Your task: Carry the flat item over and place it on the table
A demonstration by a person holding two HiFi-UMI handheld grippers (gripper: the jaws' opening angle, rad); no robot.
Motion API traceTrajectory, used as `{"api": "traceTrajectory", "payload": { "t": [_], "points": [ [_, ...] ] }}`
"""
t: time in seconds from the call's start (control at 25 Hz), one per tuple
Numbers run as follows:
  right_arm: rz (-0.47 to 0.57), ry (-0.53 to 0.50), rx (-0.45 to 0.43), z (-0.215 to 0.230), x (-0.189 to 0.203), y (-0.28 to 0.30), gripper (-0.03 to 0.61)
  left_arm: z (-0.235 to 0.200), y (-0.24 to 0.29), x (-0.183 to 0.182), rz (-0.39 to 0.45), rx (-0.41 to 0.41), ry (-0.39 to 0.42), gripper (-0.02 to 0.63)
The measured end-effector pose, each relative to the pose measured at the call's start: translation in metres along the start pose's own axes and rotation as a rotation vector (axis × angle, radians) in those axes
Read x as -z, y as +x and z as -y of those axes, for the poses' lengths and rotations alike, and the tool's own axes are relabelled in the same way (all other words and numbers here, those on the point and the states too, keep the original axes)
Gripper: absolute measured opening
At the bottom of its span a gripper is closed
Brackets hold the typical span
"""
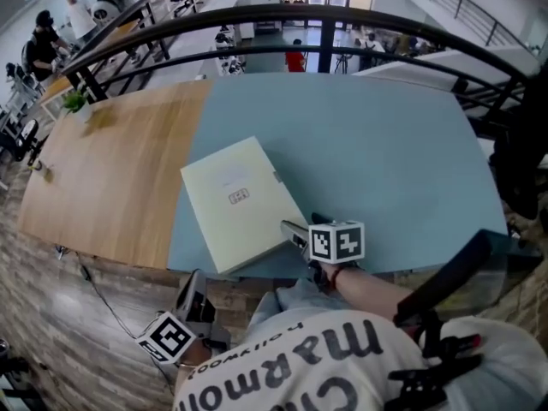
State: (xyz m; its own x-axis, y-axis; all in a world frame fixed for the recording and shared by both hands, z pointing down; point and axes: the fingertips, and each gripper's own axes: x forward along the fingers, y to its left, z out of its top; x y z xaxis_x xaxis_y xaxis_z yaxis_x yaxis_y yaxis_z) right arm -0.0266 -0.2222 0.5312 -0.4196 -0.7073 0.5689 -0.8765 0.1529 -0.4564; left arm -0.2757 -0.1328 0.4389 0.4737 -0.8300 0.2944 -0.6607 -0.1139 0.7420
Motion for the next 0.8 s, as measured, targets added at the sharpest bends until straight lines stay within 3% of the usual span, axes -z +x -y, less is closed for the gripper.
{"api": "traceTrajectory", "payload": {
  "t": [0.12,0.2,0.24,0.36,0.56,0.8],
  "points": [
    [0.028,0.008,-0.026,0.000,0.004,-0.014,0.357,0.007,0.006,0.006,-0.008,0.037,-0.020,0.003],
    [0.048,-0.009,-0.036,-0.001,0.001,-0.023,0.209,0.012,0.009,0.011,-0.018,0.042,-0.017,0.003],
    [0.051,-0.023,-0.033,-0.001,0.001,-0.027,0.165,0.014,0.009,0.015,-0.027,0.039,-0.007,0.003],
    [0.049,-0.042,-0.038,0.007,0.006,-0.039,0.095,0.023,0.005,0.029,-0.032,0.033,0.011,0.003],
    [0.019,-0.083,-0.043,0.039,0.016,-0.083,0.081,0.059,-0.003,0.069,-0.013,0.029,0.027,0.003],
    [-0.018,-0.165,-0.083,0.091,0.028,-0.135,0.066,0.095,-0.002,0.133,0.040,0.009,-0.034,0.003]
  ]
}}
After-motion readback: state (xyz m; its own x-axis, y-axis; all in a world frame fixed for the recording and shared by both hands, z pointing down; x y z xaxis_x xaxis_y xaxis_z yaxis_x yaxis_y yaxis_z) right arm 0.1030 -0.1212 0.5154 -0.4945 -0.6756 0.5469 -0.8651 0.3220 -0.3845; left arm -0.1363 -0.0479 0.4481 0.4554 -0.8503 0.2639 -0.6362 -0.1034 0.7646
